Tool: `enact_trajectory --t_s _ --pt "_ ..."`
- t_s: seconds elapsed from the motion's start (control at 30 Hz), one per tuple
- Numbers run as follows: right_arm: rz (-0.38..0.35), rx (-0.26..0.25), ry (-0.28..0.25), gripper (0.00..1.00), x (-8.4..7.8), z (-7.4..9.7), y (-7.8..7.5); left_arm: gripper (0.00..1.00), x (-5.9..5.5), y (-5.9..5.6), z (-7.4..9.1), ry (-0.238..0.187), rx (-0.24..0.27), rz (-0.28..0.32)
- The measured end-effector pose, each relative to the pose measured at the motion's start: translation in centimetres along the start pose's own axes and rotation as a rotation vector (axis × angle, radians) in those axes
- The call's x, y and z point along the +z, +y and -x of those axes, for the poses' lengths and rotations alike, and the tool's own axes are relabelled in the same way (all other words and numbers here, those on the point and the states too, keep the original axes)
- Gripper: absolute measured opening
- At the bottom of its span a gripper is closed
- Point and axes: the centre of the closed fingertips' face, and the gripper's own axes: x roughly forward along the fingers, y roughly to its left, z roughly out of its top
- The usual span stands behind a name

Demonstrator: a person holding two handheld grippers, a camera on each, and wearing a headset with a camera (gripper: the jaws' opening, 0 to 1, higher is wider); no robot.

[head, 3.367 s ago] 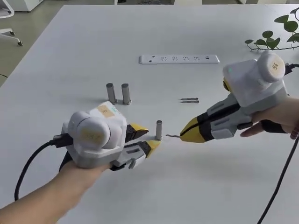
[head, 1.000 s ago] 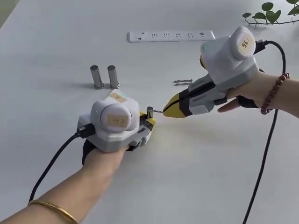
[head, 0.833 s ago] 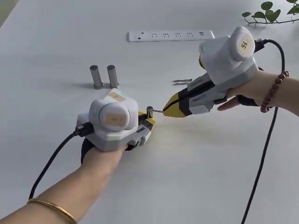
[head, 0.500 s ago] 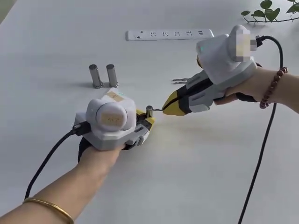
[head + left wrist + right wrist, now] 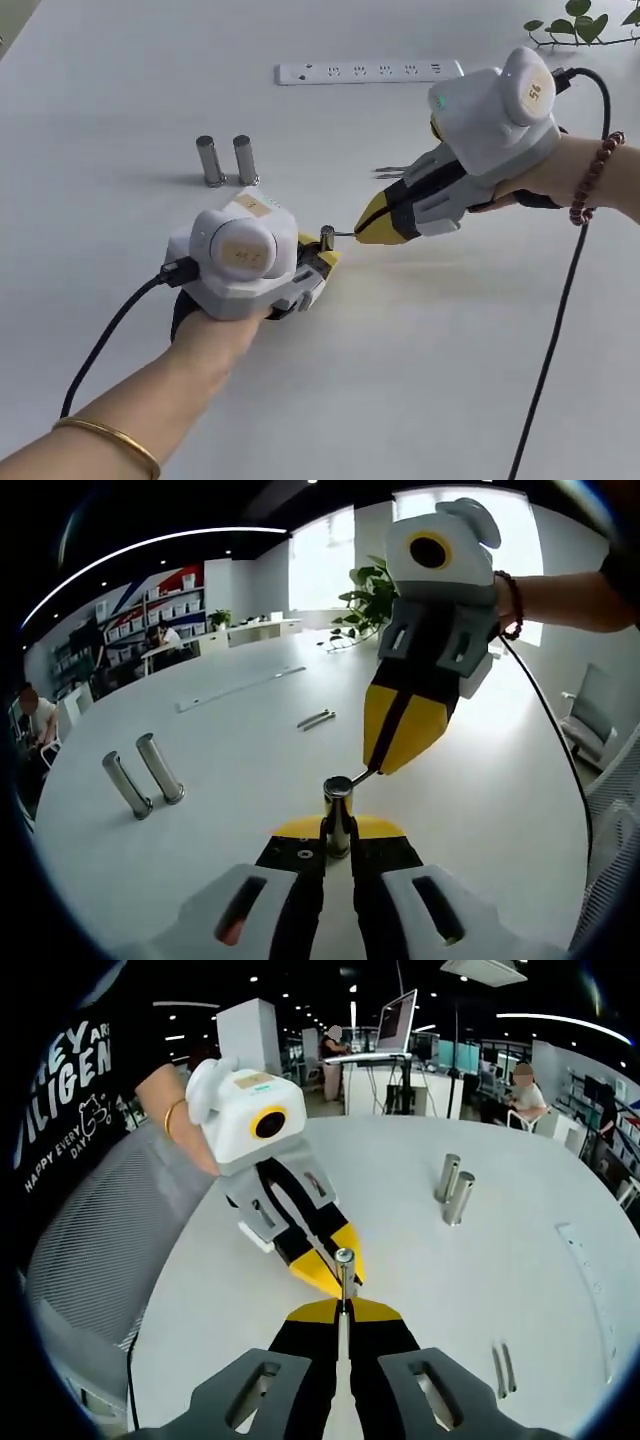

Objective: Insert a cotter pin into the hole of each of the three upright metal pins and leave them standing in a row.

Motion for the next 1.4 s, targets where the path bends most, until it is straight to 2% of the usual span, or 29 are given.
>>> enact_trajectory --t_s 0.13,0.23,0.47,0.6,0.77,0.93,0.97,1.03,1.17,1.4 --pt "-0.02 0.002 -0.006 0.0 -0.2 0.0 -0.4 0.07 0.0 0.0 0.0 -0.001 0.005 -0.001" --pt "-0.108 0.006 -0.034 0.0 -0.3 -0.1 -0.3 0.07 0.0 0.0 0.0 -0.001 0.012 0.0" --pt "-0.164 -0.012 -0.102 0.0 -0.3 0.0 -0.1 0.06 0.0 0.0 -0.1 -0.001 0.01 0.003" --pt "-0.121 -0.021 -0.09 0.0 -0.1 -0.2 0.3 0.06 0.0 0.0 -0.1 0.0 0.007 -0.005" --pt "-0.108 -0.021 -0.08 0.0 0.0 -0.3 0.2 0.06 0.0 0.0 -0.1 0.001 0.009 -0.002" --pt "-0.061 -0.029 -0.054 0.0 0.2 -0.5 0.0 0.06 0.0 0.0 -0.1 0.002 0.003 -0.01" --pt "-0.059 -0.031 -0.067 0.0 0.5 -0.6 -0.1 0.06 0.1 -0.4 -0.2 0.002 -0.01 -0.017" --pt "-0.021 -0.03 -0.045 0.0 0.7 -1.3 0.1 0.06 0.2 -0.8 -0.4 0.003 0.0 -0.023" --pt "-0.022 -0.029 -0.036 0.0 0.7 -1.4 -0.2 0.06 0.2 -0.5 -0.4 -0.001 0.014 0.013" --pt "-0.044 -0.04 -0.036 0.0 0.7 -1.4 0.0 0.06 0.2 -0.5 -0.3 -0.001 0.02 0.003"
